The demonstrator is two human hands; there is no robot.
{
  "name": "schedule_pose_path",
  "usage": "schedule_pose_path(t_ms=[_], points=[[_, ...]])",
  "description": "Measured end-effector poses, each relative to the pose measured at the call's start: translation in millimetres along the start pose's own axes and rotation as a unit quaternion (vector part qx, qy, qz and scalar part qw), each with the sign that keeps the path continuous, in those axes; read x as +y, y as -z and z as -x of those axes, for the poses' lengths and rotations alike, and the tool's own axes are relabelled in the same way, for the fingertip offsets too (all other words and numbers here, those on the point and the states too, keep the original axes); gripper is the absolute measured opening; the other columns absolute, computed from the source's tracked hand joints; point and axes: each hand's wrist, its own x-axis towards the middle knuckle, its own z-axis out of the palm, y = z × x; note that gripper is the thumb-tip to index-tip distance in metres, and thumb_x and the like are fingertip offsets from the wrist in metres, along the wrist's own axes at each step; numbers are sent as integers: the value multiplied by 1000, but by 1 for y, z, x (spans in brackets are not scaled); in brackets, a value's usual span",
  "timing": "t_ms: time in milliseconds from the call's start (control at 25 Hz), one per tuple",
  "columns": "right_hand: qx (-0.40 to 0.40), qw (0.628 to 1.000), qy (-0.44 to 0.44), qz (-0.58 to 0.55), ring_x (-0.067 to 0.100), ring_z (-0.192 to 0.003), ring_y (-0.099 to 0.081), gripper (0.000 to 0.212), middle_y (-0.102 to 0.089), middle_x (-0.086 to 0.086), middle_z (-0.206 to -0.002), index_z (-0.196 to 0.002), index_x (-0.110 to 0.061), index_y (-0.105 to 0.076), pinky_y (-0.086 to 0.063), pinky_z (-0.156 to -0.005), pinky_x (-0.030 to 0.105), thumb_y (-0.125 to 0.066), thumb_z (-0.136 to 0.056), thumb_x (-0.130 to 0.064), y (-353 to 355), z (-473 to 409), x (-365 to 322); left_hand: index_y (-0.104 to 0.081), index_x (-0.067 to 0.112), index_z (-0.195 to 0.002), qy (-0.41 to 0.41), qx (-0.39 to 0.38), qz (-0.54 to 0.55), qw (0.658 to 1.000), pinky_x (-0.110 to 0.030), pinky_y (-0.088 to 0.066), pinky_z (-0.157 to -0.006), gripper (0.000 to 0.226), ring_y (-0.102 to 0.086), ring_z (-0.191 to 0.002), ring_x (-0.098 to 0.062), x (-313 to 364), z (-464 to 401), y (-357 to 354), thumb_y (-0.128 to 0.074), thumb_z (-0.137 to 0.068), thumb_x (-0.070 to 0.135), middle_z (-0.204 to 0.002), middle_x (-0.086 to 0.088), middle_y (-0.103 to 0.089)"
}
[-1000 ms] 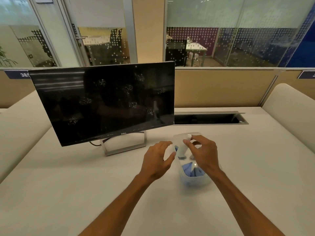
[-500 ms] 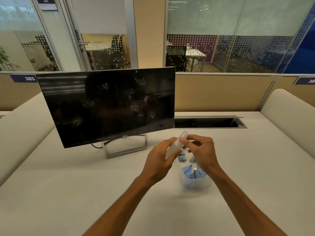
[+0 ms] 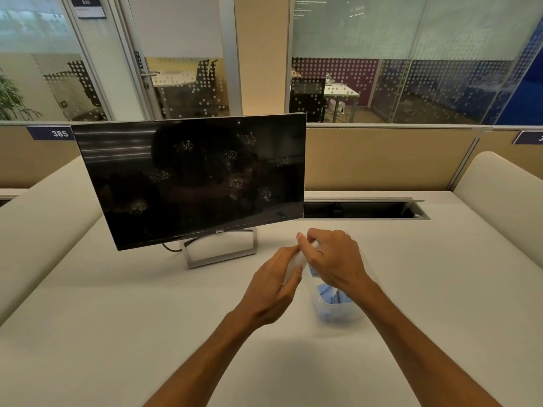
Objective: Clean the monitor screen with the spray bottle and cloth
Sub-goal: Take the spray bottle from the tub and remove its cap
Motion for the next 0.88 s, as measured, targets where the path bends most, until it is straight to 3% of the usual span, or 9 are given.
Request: schedule_pose_path(t_ms=[240, 360, 440, 560, 640, 720, 800, 880], points=[[-43, 998, -39, -29, 15, -69, -57, 46, -71, 7, -86, -97, -12, -73, -43, -69, 19, -42, -95, -46, -3, 1, -14, -24, 23, -148, 23, -20, -49, 998, -33, -35, -109, 57, -45, -131, -21, 2, -1, 12, -35, -96, 45, -148, -3, -42], [-74, 992, -48, -94, 19, -62, -57, 43, -62, 8, -65, -71, -13, -67, -48, -65, 26, -44, -96, -40, -4, 3, -15, -28, 24, -146, 16, -31, -45, 998, -31, -38, -105, 54, -50, -126, -20, 3, -1, 19, -35, -97, 44, -143, -4, -49], [-86, 987, -42, -130, 17, -54, -50, 46, -50, 5, -54, -57, -13, -56, -42, -57, 26, -46, -97, -34, -5, 2, -13, -30, 24, -145, 6, -40, -29, 999, -32, -40, -104, 53, -53, -120, -17, 4, 1, 24, -35, -97, 45, -140, -3, -51], [-90, 982, -27, -163, 19, -53, -45, 47, -47, 7, -53, -57, -6, -54, -36, -54, 27, -45, -97, -30, -9, 1, -9, -32, 25, -145, 0, -60, -16, 998, -29, -44, -98, 53, -53, -105, -10, 6, 2, 31, -37, -96, 46, -136, -2, -53], [-93, 980, -22, -175, 20, -54, -44, 50, -48, 12, -55, -58, -4, -54, -36, -54, 28, -42, -93, -39, -12, 2, -9, -32, 26, -144, 0, -74, -16, 997, -32, -46, -97, 55, -52, -101, -11, 7, 2, 34, -37, -94, 48, -136, -3, -53], [-96, 978, -25, -186, 20, -53, -43, 50, -47, 11, -53, -53, -9, -51, -35, -52, 28, -39, -89, -41, -14, 1, -8, -32, 27, -144, 10, -88, -14, 996, -32, -47, -93, 54, -51, -95, -10, 6, 2, 39, -37, -95, 48, -132, -3, -53], [-85, 975, -42, -203, 15, -50, -40, 48, -42, 4, -49, -49, -17, -46, -33, -51, 25, -41, -92, -38, -11, -2, -5, -31, 28, -144, 21, -110, -2, 994, -27, -46, -85, 51, -50, -84, -8, 4, 5, 44, -38, -97, 43, -115, 1, -52], [-88, 982, -12, -165, 11, -47, -36, 45, -40, -1, -47, -48, -22, -43, -31, -51, 23, -38, -88, -41, -7, -4, -6, -31, 29, -145, 27, -119, -2, 993, -26, -44, -83, 50, -48, -79, -6, 0, 9, 44, -38, -97, 41, -107, 6, -47]])
